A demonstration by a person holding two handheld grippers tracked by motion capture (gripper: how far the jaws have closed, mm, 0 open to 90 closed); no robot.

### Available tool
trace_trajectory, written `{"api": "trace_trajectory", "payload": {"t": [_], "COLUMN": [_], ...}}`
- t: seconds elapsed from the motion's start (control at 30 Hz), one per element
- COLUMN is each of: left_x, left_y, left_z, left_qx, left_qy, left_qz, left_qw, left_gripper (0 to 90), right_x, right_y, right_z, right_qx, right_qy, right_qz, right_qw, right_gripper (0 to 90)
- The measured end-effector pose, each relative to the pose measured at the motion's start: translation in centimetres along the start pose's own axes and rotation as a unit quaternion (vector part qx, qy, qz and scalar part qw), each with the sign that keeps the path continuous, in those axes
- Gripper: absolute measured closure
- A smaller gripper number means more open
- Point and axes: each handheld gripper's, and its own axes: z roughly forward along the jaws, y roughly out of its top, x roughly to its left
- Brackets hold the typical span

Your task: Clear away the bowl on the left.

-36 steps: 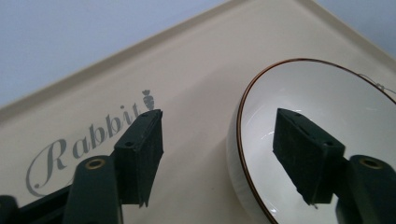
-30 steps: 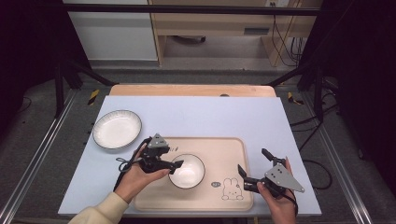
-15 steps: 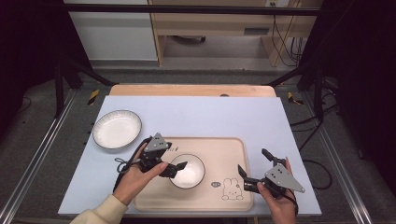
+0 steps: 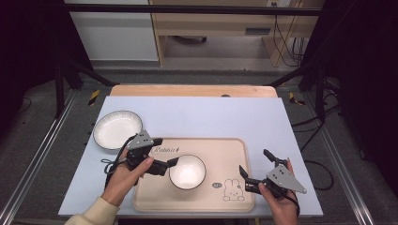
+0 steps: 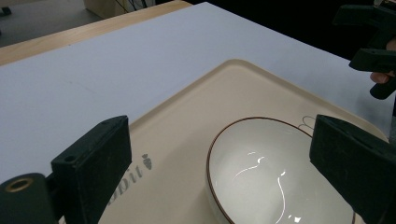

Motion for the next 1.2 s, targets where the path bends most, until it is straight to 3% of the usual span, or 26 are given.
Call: {"api": "trace_trajectory", "payload": {"t": [0.23, 0.67, 1.2], "left_x": [1.2, 2.7, 4.9], "left_y": [-0.7, -2.5, -6.0], "left_z": [-1.8, -3.8, -6.4], "left_qx": [0.002, -0.016, -0.053], "left_qy": [0.014, 0.030, 0.059], "left_qz": [0.012, 0.002, -0.012], "left_qw": [0.9998, 0.9994, 0.9968], "left_gripper": [5.5, 5.6, 5.6], "right_x": [-0.1, 0.0, 0.0], "right_y": [0.0, 0.0, -0.1], "right_z": [0.0, 0.0, 0.0], "right_qx": [0.000, 0.001, 0.003], "right_qy": [-0.002, -0.002, -0.002], "right_qz": [0.001, 0.000, 0.001], "right_qw": [1.0000, 1.0000, 1.0000], "right_gripper": [3.2, 3.2, 3.2]}}
